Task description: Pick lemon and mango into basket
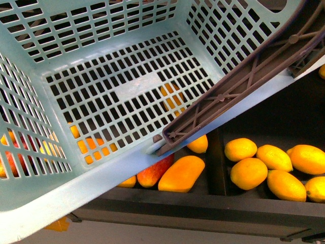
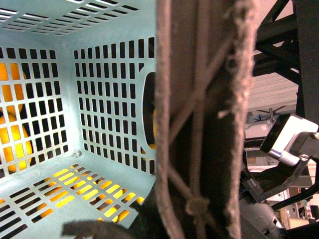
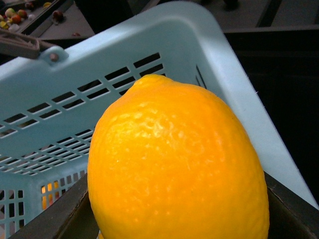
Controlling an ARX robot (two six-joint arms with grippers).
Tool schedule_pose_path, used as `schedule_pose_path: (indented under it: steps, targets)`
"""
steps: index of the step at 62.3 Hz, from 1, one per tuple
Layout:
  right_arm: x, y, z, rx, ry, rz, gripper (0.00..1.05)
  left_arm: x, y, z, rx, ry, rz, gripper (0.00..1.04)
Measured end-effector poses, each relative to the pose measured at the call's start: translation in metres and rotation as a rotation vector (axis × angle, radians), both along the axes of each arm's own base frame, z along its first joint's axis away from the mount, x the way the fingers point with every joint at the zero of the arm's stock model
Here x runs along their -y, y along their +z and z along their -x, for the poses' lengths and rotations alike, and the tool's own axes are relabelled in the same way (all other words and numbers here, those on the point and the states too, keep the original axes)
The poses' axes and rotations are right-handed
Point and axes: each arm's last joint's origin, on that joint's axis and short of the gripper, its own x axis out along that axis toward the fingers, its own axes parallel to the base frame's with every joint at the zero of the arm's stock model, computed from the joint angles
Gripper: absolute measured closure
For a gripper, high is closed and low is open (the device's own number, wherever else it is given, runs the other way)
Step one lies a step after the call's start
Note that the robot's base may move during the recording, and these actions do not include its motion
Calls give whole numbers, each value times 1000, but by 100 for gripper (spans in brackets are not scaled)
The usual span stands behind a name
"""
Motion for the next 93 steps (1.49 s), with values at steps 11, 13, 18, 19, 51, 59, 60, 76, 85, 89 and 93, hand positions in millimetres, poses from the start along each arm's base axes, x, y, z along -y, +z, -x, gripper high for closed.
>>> schedule_pose_path:
  steps: [11, 13, 18, 19, 51, 59, 60, 76, 85, 89, 93]
  targets:
    - [0, -1, 1, -3, -26, 7, 10, 0, 0, 0, 0, 0, 0, 100]
    - [1, -1, 1, -2, -37, 4, 8, 0, 0, 0, 0, 0, 0, 100]
    - [9, 0, 2, -8, -81, -12, 9, 0, 0, 0, 0, 0, 0, 100]
    - [10, 0, 2, -10, -89, -19, 9, 0, 0, 0, 0, 0, 0, 100]
    - [92, -11, 81, 327, -438, 137, 50, 1, -2, -1, -8, -3, -2, 100]
    - [98, -29, 101, 312, -436, 172, 71, 1, -2, -1, -8, -3, -2, 100]
    - [98, -30, 103, 313, -437, 172, 73, 1, -2, -1, -8, -2, -2, 100]
    - [113, -50, 137, 320, -437, 189, 103, 1, -2, -1, -7, -4, -3, 100]
    - [114, -57, 152, 320, -434, 189, 103, 1, -2, -1, -5, 2, -6, 100]
    - [114, -60, 157, 319, -434, 189, 103, 1, -2, -1, -6, 0, -5, 100]
    - [114, -63, 163, 319, -435, 189, 103, 1, -2, -1, -7, -3, -4, 100]
